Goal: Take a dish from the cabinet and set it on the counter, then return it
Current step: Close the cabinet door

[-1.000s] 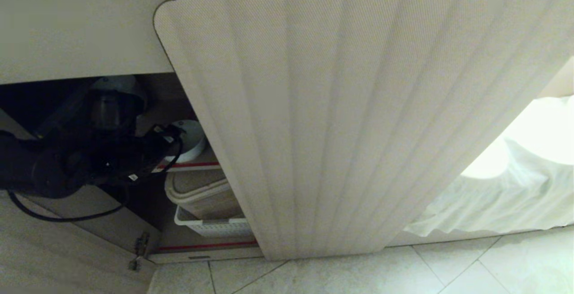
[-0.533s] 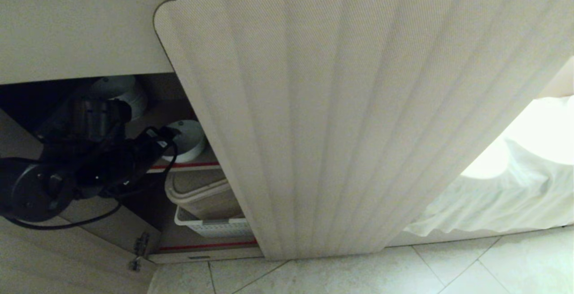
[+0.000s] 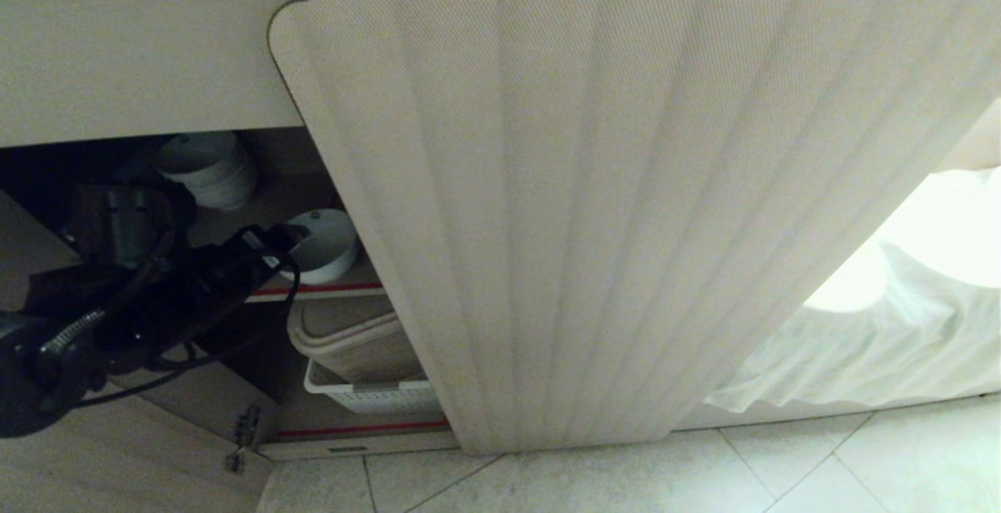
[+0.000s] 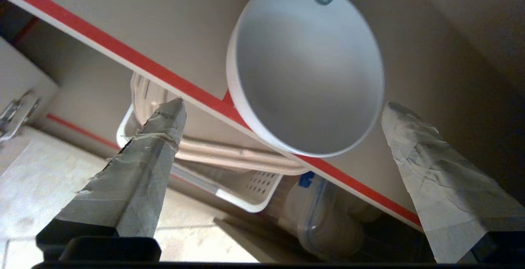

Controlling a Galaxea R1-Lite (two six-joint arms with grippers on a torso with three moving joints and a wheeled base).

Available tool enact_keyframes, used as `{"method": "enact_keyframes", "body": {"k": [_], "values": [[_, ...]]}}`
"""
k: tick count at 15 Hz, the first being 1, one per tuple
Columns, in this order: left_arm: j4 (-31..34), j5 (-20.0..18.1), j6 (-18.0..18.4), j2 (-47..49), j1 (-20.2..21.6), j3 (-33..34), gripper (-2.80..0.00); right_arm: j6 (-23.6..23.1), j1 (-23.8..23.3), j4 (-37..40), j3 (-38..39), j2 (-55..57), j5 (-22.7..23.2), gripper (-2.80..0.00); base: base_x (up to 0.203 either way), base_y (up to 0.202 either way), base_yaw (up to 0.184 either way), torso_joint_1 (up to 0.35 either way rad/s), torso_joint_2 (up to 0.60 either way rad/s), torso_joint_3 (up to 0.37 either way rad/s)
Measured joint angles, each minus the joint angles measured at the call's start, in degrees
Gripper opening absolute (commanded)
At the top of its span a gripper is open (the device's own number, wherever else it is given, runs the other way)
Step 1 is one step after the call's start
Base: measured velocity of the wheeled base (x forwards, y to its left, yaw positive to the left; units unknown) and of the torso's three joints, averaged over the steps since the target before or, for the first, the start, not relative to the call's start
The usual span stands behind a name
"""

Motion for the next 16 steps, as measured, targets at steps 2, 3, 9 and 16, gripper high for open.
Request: {"method": "enact_keyframes", "body": {"k": [2,3,9,16], "values": [[-0.3,0.1,0.1,-0.7,-0.3,1.9,0.00,0.0,0.0,0.0,0.0,0.0,0.0,-2.80,0.000,0.000,0.000,0.000,0.00,0.000],[-0.4,0.1,0.1,-1.1,-0.4,2.5,0.00,0.0,0.0,0.0,0.0,0.0,0.0,-2.80,0.000,0.000,0.000,0.000,0.00,0.000],[-0.5,0.1,2.8,-2.6,-0.8,5.2,-2.80,0.0,0.0,0.0,0.0,0.0,0.0,-2.80,0.000,0.000,0.000,0.000,0.00,0.000],[-0.4,0.7,3.3,-5.3,-1.0,6.4,-2.80,0.0,0.0,0.0,0.0,0.0,0.0,-2.80,0.000,0.000,0.000,0.000,0.00,0.000]]}}
